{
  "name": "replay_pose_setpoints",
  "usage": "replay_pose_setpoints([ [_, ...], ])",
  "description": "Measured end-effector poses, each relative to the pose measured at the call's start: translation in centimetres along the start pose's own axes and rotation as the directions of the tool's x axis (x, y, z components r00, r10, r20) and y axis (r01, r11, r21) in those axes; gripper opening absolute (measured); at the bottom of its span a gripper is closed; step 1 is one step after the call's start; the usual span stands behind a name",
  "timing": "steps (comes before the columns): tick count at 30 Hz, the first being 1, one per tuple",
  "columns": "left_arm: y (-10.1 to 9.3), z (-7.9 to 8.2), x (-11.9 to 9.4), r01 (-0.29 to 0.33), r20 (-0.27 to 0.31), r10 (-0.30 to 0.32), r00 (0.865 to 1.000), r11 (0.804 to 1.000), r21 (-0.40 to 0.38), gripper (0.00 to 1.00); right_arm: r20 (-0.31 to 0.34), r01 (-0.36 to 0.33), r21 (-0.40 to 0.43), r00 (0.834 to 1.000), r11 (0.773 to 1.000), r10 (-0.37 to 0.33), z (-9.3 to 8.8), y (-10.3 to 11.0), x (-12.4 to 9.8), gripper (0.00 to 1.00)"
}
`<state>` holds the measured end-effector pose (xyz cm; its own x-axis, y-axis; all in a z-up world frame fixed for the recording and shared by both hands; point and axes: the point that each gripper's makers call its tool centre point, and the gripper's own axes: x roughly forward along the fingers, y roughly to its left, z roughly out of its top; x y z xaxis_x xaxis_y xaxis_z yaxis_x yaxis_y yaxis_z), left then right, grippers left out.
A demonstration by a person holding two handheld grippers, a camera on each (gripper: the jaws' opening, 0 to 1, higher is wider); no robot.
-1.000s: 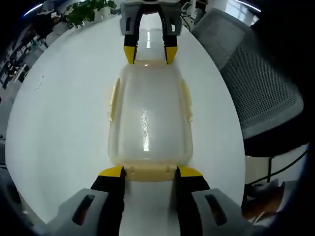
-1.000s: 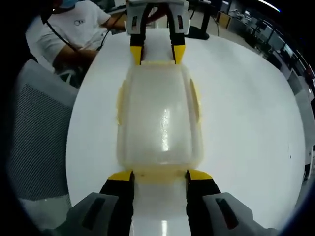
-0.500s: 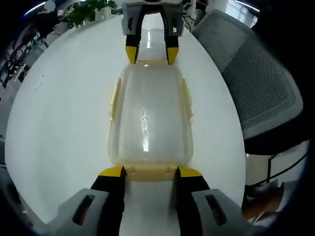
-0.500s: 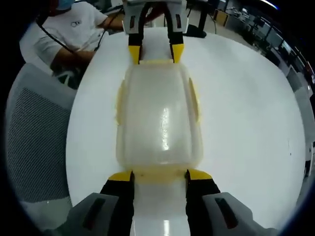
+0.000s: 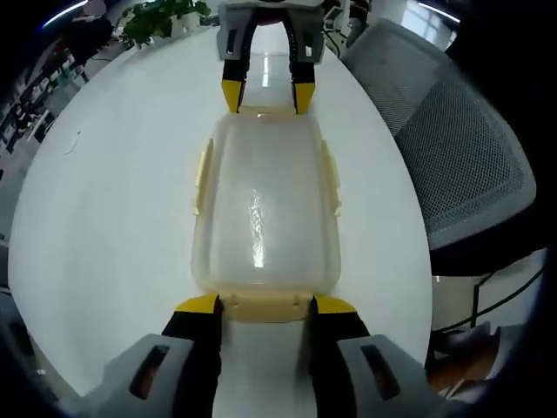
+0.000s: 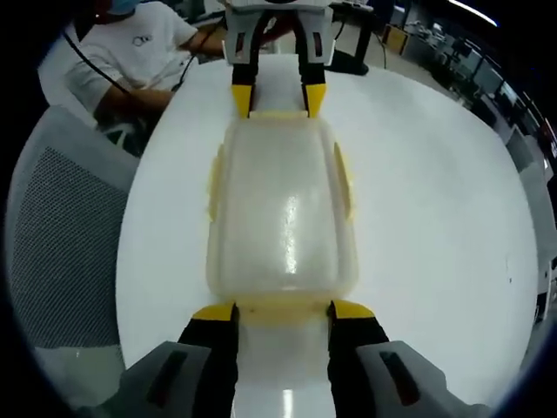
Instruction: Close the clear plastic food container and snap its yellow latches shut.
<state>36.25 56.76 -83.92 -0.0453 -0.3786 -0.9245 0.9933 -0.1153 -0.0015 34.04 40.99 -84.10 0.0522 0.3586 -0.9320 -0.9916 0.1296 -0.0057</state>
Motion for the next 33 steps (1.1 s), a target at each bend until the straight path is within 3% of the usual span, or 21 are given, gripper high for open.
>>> replay_pose_setpoints([
  [21,-0.9,0.4,-1.4,0.000,0.044,0.001,0.999,1.000,-0.011,0.38,0.031,0.000,-0.001,1.000,1.000,0.000,0.9,0.9,-1.5,0.39],
  [33,-0.9,1.5,-2.3,-0.012,0.052,0.012,0.999,1.000,-0.007,0.38,0.031,0.001,-0.003,1.000,1.000,-0.001,0.6,0.7,-2.7,0.39],
])
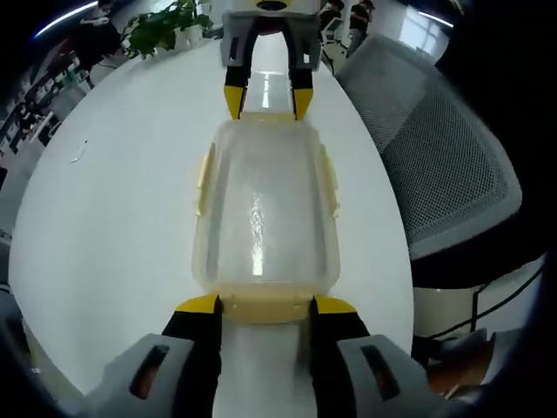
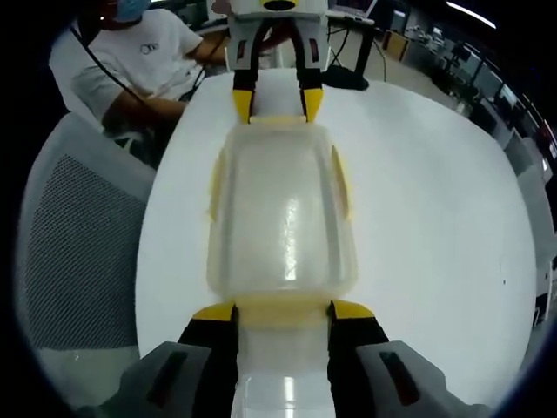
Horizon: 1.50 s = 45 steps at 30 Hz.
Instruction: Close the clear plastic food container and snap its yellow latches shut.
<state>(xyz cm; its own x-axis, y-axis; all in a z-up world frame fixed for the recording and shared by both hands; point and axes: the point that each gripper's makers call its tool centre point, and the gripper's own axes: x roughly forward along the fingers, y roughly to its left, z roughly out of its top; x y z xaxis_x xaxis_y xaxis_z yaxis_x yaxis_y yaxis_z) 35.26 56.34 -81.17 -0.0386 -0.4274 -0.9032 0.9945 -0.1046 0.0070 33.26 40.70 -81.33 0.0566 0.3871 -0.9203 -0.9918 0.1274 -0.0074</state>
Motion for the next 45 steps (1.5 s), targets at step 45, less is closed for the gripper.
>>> replay_pose_setpoints([
  [45,1.5,3.0,-3.5,-0.008,0.021,0.008,1.000,1.000,0.014,0.38,0.024,-0.007,0.000,1.000,1.000,0.007,0.8,-1.4,-5.0,0.39],
])
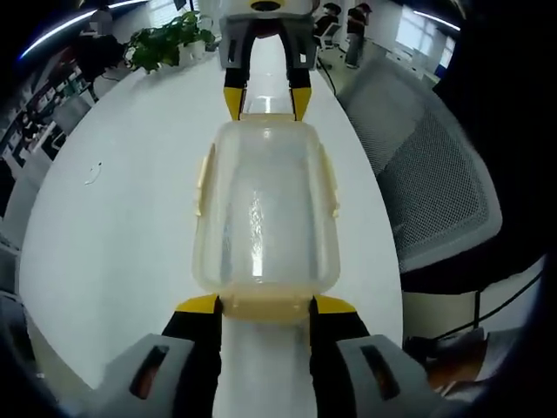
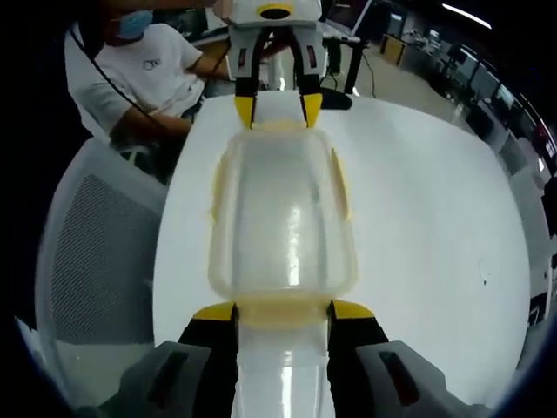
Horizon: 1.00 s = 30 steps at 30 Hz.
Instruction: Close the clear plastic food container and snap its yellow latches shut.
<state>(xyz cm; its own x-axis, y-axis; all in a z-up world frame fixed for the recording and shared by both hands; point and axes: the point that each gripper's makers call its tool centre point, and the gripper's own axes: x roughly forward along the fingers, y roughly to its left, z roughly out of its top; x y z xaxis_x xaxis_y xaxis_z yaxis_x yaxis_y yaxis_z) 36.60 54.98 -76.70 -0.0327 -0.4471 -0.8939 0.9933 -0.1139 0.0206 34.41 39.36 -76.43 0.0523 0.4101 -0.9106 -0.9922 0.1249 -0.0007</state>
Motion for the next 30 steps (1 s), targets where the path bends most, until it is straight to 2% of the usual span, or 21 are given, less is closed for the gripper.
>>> replay_pose_setpoints([
  [30,-0.2,3.2,1.4,0.015,-0.009,-0.015,1.000,1.000,-0.026,0.38,-0.020,-0.010,-0.009,1.000,1.000,0.010,-3.1,-0.2,-1.7,0.38],
])
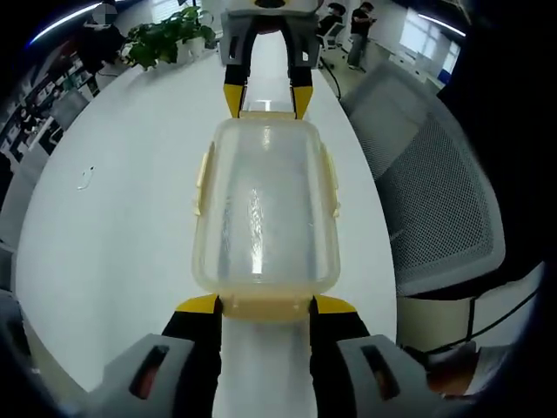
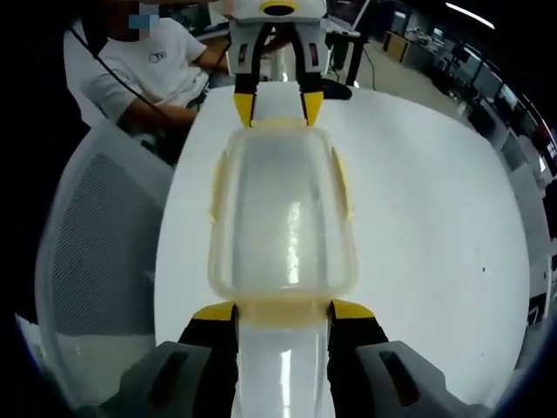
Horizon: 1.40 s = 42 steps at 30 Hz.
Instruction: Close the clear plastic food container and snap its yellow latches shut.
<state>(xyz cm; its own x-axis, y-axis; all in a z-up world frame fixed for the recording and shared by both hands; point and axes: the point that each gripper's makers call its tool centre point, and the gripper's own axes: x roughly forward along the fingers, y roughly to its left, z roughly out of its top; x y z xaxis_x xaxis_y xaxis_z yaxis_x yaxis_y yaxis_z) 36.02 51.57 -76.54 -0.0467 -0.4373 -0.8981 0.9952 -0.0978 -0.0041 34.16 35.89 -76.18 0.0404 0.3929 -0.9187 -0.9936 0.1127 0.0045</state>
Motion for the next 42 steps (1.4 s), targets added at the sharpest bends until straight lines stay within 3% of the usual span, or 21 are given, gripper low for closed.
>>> replay_pose_setpoints([
  [23,0.0,3.2,1.5,0.004,-0.010,-0.004,1.000,1.000,-0.006,0.38,0.005,-0.001,0.002,1.000,1.000,0.001,-3.4,0.1,-1.3,0.38],
  [42,-0.3,7.3,3.0,0.006,-0.014,-0.006,1.000,1.000,-0.005,0.38,0.009,-0.002,0.008,1.000,1.000,0.002,-7.2,0.3,-3.2,0.39],
])
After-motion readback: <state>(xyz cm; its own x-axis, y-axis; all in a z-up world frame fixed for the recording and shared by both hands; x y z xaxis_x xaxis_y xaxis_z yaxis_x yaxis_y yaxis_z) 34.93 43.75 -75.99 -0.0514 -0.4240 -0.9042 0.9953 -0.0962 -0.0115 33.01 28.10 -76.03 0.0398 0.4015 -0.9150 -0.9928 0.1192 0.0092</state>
